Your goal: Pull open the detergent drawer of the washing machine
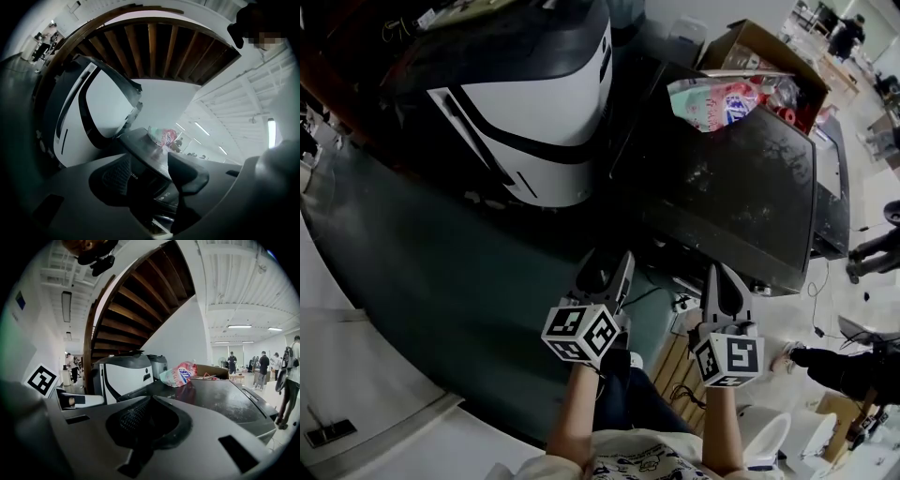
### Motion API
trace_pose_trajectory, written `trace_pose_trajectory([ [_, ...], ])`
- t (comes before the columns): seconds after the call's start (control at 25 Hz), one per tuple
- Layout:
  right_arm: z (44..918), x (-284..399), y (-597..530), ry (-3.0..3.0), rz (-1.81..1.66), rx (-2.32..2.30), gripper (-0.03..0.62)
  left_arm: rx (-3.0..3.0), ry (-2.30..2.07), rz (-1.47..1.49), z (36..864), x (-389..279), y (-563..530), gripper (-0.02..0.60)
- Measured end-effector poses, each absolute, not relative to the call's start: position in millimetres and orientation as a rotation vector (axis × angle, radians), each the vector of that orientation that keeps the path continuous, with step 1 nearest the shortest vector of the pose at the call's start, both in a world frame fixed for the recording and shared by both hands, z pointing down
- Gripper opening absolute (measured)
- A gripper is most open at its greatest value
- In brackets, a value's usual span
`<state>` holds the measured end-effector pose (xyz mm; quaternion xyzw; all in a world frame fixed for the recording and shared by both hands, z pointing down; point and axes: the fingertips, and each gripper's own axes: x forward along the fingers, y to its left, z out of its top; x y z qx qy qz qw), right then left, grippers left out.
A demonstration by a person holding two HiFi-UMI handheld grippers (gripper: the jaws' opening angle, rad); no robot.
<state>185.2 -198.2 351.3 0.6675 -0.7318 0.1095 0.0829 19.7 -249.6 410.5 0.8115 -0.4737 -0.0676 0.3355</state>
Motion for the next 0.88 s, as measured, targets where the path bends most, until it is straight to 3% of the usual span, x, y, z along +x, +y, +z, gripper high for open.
trace_pose_trajectory([
  [0.88, 429, 177, -235, -2.173, 0.357, 1.977, 0.014, 1.844, -0.888, -0.437, 530, 52, -295, 0.267],
])
